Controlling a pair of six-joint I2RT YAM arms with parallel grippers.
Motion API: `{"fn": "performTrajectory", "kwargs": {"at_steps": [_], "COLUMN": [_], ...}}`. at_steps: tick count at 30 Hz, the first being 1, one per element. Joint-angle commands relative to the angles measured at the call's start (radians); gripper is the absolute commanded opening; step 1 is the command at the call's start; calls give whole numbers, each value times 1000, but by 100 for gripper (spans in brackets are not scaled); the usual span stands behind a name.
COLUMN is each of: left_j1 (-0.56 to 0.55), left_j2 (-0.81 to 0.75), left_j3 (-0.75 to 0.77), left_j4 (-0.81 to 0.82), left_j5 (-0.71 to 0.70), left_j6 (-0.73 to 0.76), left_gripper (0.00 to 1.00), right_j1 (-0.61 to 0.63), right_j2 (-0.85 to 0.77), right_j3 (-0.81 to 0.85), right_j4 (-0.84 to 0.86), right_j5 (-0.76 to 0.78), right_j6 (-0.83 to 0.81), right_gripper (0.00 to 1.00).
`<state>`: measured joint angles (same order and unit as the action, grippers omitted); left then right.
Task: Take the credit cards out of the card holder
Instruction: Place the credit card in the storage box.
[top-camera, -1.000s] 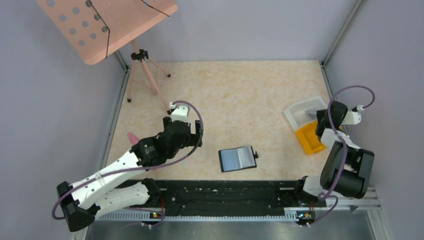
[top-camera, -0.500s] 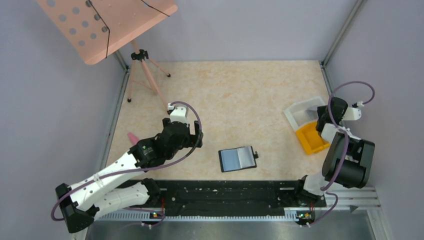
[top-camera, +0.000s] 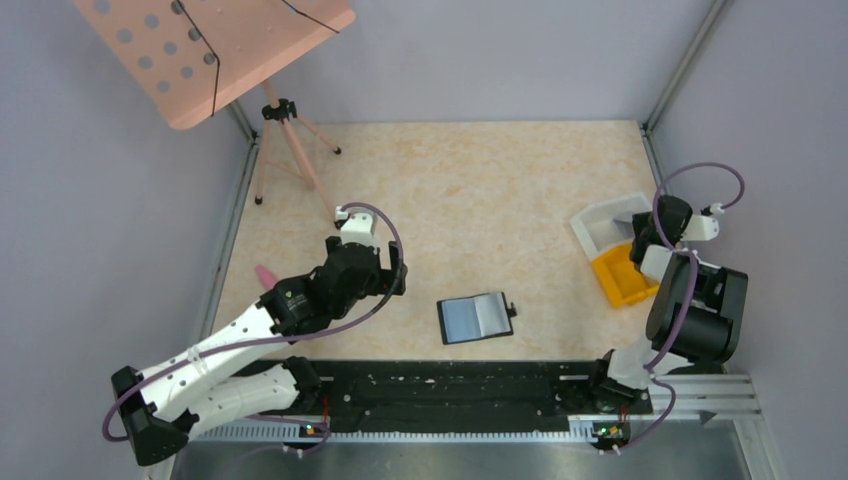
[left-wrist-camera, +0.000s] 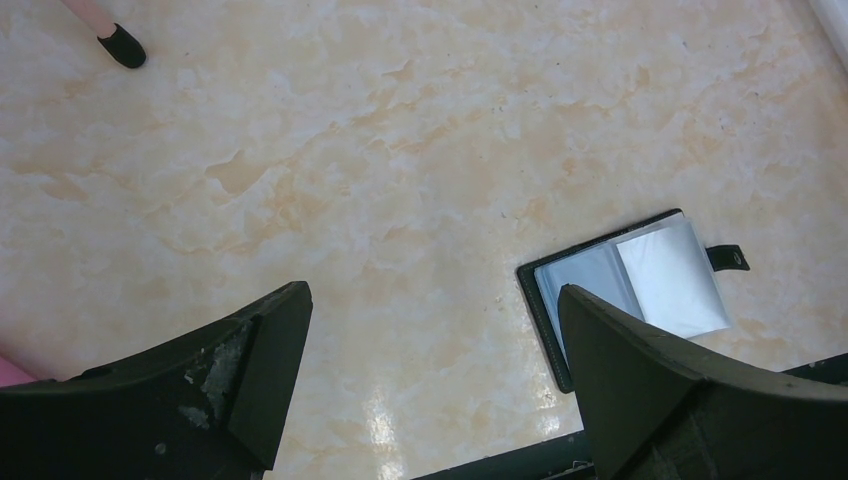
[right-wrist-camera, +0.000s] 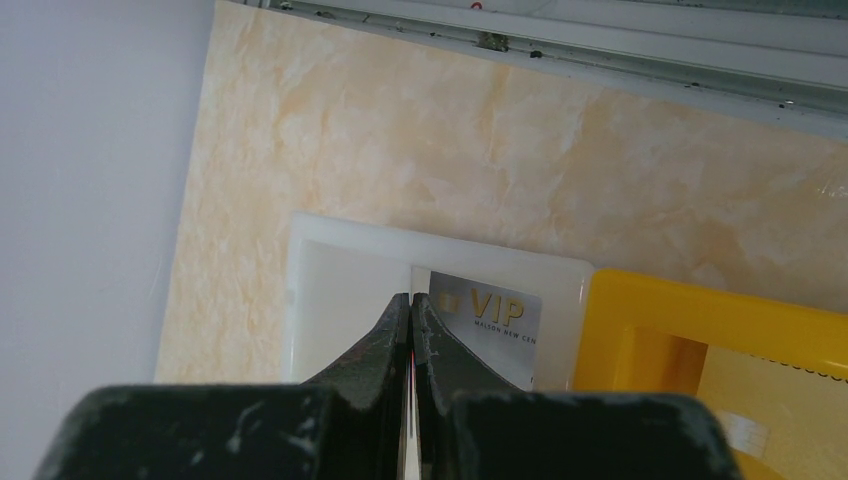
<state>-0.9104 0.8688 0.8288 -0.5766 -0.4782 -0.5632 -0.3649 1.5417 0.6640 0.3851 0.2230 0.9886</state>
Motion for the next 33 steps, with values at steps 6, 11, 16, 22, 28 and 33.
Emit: {"fn": "performTrajectory", "kwargs": {"at_steps": [6, 11, 16, 22, 28, 33], "left_j1": [4, 4, 4, 4, 4, 4], "left_j2": [-1, -5, -16, -14, -20, -19], "left_j3": [36, 42, 27, 35, 43, 36], "left_j4": [35, 31, 37, 31, 29, 38], "left_j5": [-3, -11, -11, -30, -48, -44], "left_j6": [-2, 0, 0, 27, 43, 42], "left_gripper": [99, 99, 99, 99, 99, 99], "right_j1": [6, 19, 29, 44, 55, 57], "right_j2": [37, 62, 69, 68, 57, 57], "right_j3": [74, 100, 104, 142, 185, 231], "right_j4": [34, 10, -3, -61, -160, -269], "right_j5": [27, 39, 56, 77, 96, 133], "right_j6": [-20, -16, -12, -15, -2, 6], "right_gripper": [0, 0, 0, 12, 22, 22]}}
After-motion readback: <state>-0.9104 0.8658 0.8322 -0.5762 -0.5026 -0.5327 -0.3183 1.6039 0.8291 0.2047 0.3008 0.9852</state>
